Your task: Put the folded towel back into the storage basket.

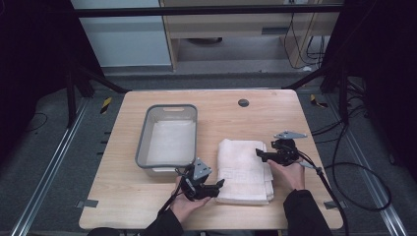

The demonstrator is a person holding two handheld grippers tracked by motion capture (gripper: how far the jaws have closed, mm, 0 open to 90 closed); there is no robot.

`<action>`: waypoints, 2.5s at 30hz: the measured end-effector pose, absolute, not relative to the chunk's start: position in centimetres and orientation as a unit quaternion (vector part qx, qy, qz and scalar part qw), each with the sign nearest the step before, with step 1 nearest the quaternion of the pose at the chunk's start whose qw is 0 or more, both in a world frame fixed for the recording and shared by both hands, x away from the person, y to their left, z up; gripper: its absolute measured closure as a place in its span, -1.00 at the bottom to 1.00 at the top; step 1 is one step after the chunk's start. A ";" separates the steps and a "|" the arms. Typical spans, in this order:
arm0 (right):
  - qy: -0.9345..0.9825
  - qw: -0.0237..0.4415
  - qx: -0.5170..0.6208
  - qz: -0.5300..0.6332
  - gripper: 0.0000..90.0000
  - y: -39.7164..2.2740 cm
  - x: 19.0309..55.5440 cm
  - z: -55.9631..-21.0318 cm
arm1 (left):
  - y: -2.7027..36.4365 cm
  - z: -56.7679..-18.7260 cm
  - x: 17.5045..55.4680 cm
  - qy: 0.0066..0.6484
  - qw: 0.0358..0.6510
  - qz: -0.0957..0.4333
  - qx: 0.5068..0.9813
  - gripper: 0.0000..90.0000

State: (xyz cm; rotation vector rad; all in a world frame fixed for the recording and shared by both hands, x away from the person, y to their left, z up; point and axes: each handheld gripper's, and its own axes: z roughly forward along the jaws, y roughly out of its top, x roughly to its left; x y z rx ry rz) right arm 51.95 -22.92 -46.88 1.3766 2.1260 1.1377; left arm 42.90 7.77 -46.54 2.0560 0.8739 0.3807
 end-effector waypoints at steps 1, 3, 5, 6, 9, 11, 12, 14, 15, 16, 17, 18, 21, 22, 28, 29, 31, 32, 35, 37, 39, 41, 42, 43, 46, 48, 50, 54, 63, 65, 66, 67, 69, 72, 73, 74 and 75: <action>0.753 0.181 0.488 0.403 -0.44 -22.9 51.9 -46.9 | 7.7 -46.7 42.9 0.349 0.421 0.152 0.823 -0.23; 0.753 0.178 0.489 0.403 -0.43 -22.8 52.0 -47.0 | 7.5 -47.1 43.0 0.351 0.415 0.151 0.826 -0.25; 0.755 0.173 0.488 0.403 -0.42 -22.7 52.1 -47.3 | 7.3 -47.4 43.1 0.353 0.410 0.146 0.828 -0.27; 0.755 0.173 0.488 0.403 -0.42 -22.7 52.1 -47.3 | 7.2 -47.6 43.1 0.355 0.407 0.143 0.829 -0.27; 0.758 0.164 0.491 0.398 -0.40 -22.3 52.3 -47.8 | 7.0 -48.2 43.1 0.354 0.400 0.140 0.834 -0.28; 0.760 0.163 0.490 0.394 -0.40 -22.2 52.3 -48.0 | 6.8 -48.4 43.2 0.357 0.400 0.139 0.833 -0.29; 0.760 0.163 0.490 0.394 -0.40 -22.2 52.3 -48.0 | 6.8 -48.4 43.2 0.357 0.400 0.139 0.833 -0.30; 0.760 0.161 0.492 0.394 -0.40 -22.2 52.4 -48.1 | 6.8 -48.5 43.3 0.358 0.399 0.137 0.833 -0.31; 0.758 0.158 0.494 0.395 -0.38 -22.2 52.4 -48.2 | 6.8 -48.6 43.4 0.359 0.398 0.135 0.833 -0.31; 0.759 0.156 0.494 0.394 -0.37 -22.2 52.5 -48.3 | 6.7 -48.8 43.4 0.360 0.396 0.134 0.834 -0.31; 0.761 0.151 0.496 0.389 -0.36 -22.1 52.6 -48.5 | 6.6 -49.0 43.5 0.359 0.394 0.133 0.835 -0.32; 0.761 0.151 0.496 0.389 -0.36 -22.1 52.6 -48.5 | 6.5 -49.1 43.5 0.360 0.393 0.133 0.835 -0.32; 0.762 0.148 0.499 0.387 -0.35 -22.0 52.6 -48.7 | 6.5 -49.2 43.6 0.362 0.393 0.129 0.835 -0.32; 0.762 0.144 0.499 0.386 -0.34 -21.9 52.7 -48.8 | 6.5 -49.3 43.8 0.364 0.392 0.124 0.836 -0.32; 0.761 0.130 0.509 0.379 -0.32 -21.8 52.9 -49.2 | 6.2 -49.5 44.0 0.369 0.385 0.117 0.838 -0.28; 0.762 0.129 0.511 0.378 -0.32 -21.7 52.9 -49.3 | 6.2 -49.4 44.0 0.370 0.384 0.115 0.838 -0.28; 0.761 0.127 0.512 0.378 -0.30 -21.7 52.9 -49.3 | 6.2 -49.5 44.1 0.370 0.382 0.110 0.840 -0.27; 0.761 0.126 0.512 0.378 -0.28 -21.7 53.0 -49.4 | 6.1 -49.5 44.2 0.373 0.382 0.105 0.839 -0.26; 0.759 0.112 0.515 0.382 -0.16 -21.6 53.0 -49.5 | 6.1 -49.6 44.3 0.373 0.384 0.095 0.839 -0.23; 0.759 0.104 0.516 0.383 -0.06 -21.6 53.0 -49.4 | 6.0 -49.6 44.4 0.371 0.386 0.089 0.840 -0.13; 0.758 0.102 0.517 0.384 -0.03 -21.6 53.0 -49.4 | 6.0 -49.6 44.5 0.369 0.387 0.079 0.841 -0.08; 0.757 0.094 0.519 0.386 0.07 -21.6 52.9 -49.4 | 6.0 -49.6 44.5 0.369 0.388 0.074 0.841 -0.02; 0.756 0.088 0.520 0.388 0.16 -21.5 52.9 -49.4 | 6.0 -49.6 44.5 0.368 0.388 0.073 0.842 0.04; 0.756 0.088 0.520 0.388 0.16 -21.5 52.9 -49.4 | 6.0 -49.6 44.5 0.368 0.390 0.071 0.841 0.04; 0.752 0.079 0.524 0.393 0.31 -21.5 52.8 -49.3 | 5.8 -49.6 44.3 0.366 0.391 0.072 0.841 0.17; 0.751 0.078 0.524 0.394 0.35 -21.5 52.8 -49.3 | 5.7 -49.5 44.2 0.366 0.389 0.071 0.842 0.20; 0.749 0.075 0.526 0.396 0.42 -21.5 52.8 -49.2 | 5.6 -49.4 44.2 0.366 0.388 0.066 0.843 0.28; 0.745 0.069 0.530 0.398 0.47 -21.5 52.8 -49.1 | 5.7 -49.3 44.2 0.364 0.388 0.061 0.844 0.40; 0.739 0.067 0.532 0.407 0.54 -21.8 52.7 -48.5 | 5.9 -49.1 44.3 0.369 0.402 0.053 0.836 0.61; 0.738 0.068 0.531 0.410 0.54 -21.8 52.6 -48.2 | 6.0 -48.9 44.2 0.369 0.407 0.049 0.834 0.62; 0.738 0.070 0.530 0.411 0.54 -21.9 52.6 -48.1 | 6.0 -48.9 44.2 0.369 0.407 0.049 0.834 0.63; 0.738 0.070 0.529 0.413 0.54 -21.9 52.5 -47.9 | 6.0 -48.8 44.1 0.368 0.407 0.048 0.834 0.63; 0.739 0.073 0.527 0.414 0.54 -21.9 52.4 -47.7 | 6.1 -48.5 44.1 0.364 0.409 0.047 0.836 0.63; 0.740 0.081 0.523 0.416 0.54 -21.9 52.0 -47.2 | 6.1 -48.2 43.9 0.359 0.411 0.048 0.836 0.63; 0.739 0.082 0.523 0.417 0.54 -22.0 51.9 -47.0 | 6.1 -48.1 43.8 0.358 0.412 0.050 0.836 0.63; 0.737 0.081 0.523 0.420 0.54 -22.0 51.8 -46.8 | 6.1 -48.0 43.7 0.356 0.412 0.052 0.837 0.64; 0.737 0.083 0.522 0.422 0.54 -22.1 51.7 -46.6 | 6.1 -47.9 43.7 0.353 0.414 0.054 0.837 0.64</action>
